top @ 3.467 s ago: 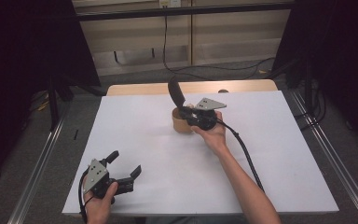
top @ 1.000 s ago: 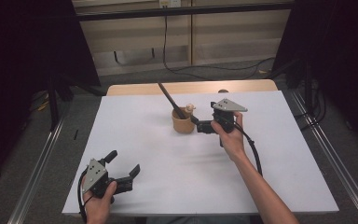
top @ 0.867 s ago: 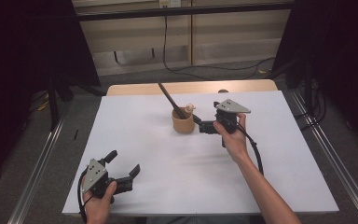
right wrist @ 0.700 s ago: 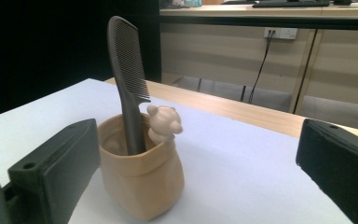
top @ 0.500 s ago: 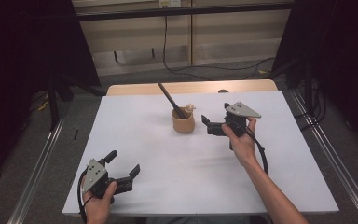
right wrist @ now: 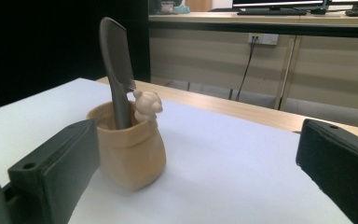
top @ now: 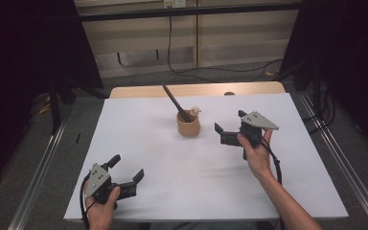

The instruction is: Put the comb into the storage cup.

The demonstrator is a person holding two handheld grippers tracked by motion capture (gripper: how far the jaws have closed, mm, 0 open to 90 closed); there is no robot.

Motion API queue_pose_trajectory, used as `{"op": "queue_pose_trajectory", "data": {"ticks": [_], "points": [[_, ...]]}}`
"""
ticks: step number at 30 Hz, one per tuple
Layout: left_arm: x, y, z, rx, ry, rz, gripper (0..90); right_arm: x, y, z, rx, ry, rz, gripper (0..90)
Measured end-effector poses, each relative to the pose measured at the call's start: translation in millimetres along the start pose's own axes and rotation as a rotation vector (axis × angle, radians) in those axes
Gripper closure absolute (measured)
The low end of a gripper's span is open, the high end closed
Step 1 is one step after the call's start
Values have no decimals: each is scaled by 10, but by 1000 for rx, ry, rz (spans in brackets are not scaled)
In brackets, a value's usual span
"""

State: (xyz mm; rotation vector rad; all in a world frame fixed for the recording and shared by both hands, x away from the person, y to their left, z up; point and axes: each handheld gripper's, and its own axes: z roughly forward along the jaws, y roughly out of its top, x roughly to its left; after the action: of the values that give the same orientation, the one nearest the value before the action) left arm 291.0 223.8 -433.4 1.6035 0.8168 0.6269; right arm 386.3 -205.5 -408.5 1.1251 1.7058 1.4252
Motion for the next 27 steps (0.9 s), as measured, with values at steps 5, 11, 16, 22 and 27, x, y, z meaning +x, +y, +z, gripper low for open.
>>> {"op": "queue_pose_trajectory", "data": {"ticks": [5, 11, 16, 22, 27], "points": [[1, 4, -2, 0, 7, 4, 29, 10, -47, -100, -1, -10, -10, 0], [8, 0, -16, -3, 15, 2, 29, 8, -76, -219, -18, -19, -16, 0], [6, 1, -10, -4, 16, -2, 29, -22, -137, -390, -29, -38, -28, 0], [-3, 2, -9, -4, 17, -3, 29, -56, -148, -521, -35, -45, -21, 0], [-1, 1, -8, -3, 26, -6, 31, -71, -175, -650, -39, -66, -38, 0]]}}
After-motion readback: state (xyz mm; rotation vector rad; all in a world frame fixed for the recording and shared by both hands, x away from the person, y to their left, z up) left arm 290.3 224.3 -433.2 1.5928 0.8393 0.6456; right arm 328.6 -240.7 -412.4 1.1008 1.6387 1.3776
